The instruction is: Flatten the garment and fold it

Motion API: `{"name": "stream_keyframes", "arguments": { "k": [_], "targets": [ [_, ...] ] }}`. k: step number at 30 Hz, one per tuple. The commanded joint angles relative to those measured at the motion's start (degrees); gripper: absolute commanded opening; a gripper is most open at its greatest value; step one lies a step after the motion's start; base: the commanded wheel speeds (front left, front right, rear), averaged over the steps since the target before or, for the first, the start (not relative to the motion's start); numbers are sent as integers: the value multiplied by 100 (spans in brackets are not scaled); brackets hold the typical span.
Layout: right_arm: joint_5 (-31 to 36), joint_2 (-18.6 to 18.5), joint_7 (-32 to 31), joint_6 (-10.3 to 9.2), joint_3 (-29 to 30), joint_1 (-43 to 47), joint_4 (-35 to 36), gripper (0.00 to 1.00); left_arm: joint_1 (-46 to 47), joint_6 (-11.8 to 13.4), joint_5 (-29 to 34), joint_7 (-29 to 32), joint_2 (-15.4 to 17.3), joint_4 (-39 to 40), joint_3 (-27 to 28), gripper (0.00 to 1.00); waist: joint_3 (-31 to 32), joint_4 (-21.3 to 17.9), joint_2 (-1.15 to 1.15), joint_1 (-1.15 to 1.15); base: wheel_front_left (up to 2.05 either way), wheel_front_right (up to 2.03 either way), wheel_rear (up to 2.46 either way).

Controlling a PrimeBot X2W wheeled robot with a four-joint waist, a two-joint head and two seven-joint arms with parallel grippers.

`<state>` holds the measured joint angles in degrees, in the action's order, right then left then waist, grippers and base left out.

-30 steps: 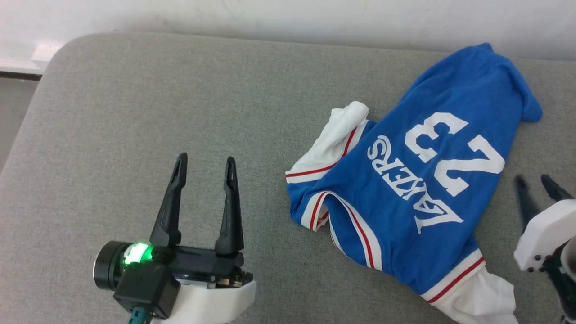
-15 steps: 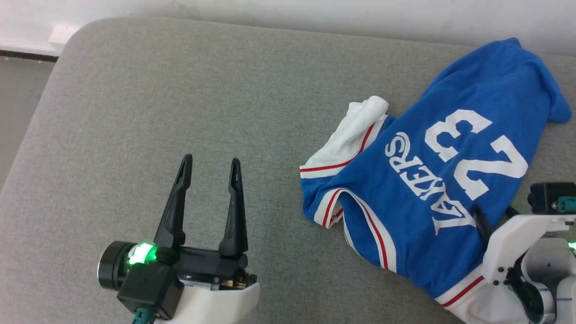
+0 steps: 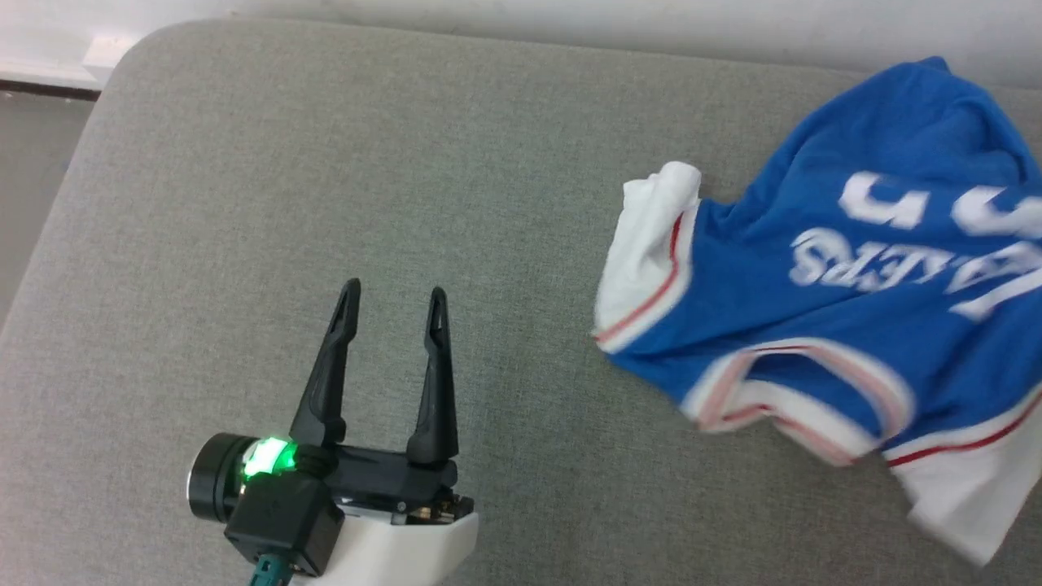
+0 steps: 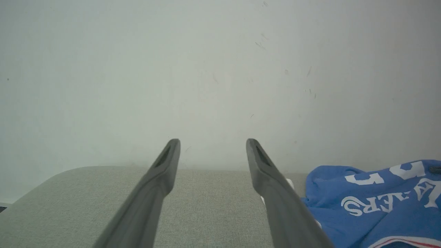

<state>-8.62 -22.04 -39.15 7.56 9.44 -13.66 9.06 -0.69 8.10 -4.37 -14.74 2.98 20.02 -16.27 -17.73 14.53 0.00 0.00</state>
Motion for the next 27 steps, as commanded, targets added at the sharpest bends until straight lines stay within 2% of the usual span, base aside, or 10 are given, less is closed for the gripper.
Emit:
{"name": "stream_keyframes", "arguments": {
  "k": [1,5,8,9,10,14,18,22,27],
  "targets": [
    [-81,-435,-112,-8,14,-311,-25,0,85,-37,18,-26,-11,-5,-35,100,-125,22,0,0,0,0,0],
    [48,-1358,40,-8,-197,-810,-533,0,198,-75,-12,-26,-11,-59,-114,100,-309,91,0,0,0,0,0],
    [301,-1711,449,-8,-477,-1111,-1081,0,301,-78,-21,-26,-11,-88,-135,100,-395,123,0,0,0,0,0],
    [351,-1694,597,-8,-519,-1225,-1262,13,326,-76,-16,-26,-11,-96,-132,100,-417,118,0,0,0,0,0],
    [397,-1630,744,-8,-550,-1337,-1434,100,352,-79,-5,-26,-11,-105,-129,100,-438,106,0,0,0,0,0],
    [474,-1312,1158,-8,-774,-1645,-1957,100,446,-129,36,-26,-11,-177,-135,100,-398,25,0,0,0,0,0],
    [445,-904,1529,-8,-741,-1868,-1986,100,424,-140,95,-26,-11,-230,-118,100,-191,-139,0,0,0,0,0],
    [332,-266,2080,-8,-434,-1643,-1336,100,269,-128,161,-26,-5,-288,-27,100,149,-354,0,0,0,0,0],
    [356,781,2712,-8,17,-493,30,100,-25,-156,183,-26,77,-278,142,100,489,-663,0,0,0,0,0]
  ]
}}
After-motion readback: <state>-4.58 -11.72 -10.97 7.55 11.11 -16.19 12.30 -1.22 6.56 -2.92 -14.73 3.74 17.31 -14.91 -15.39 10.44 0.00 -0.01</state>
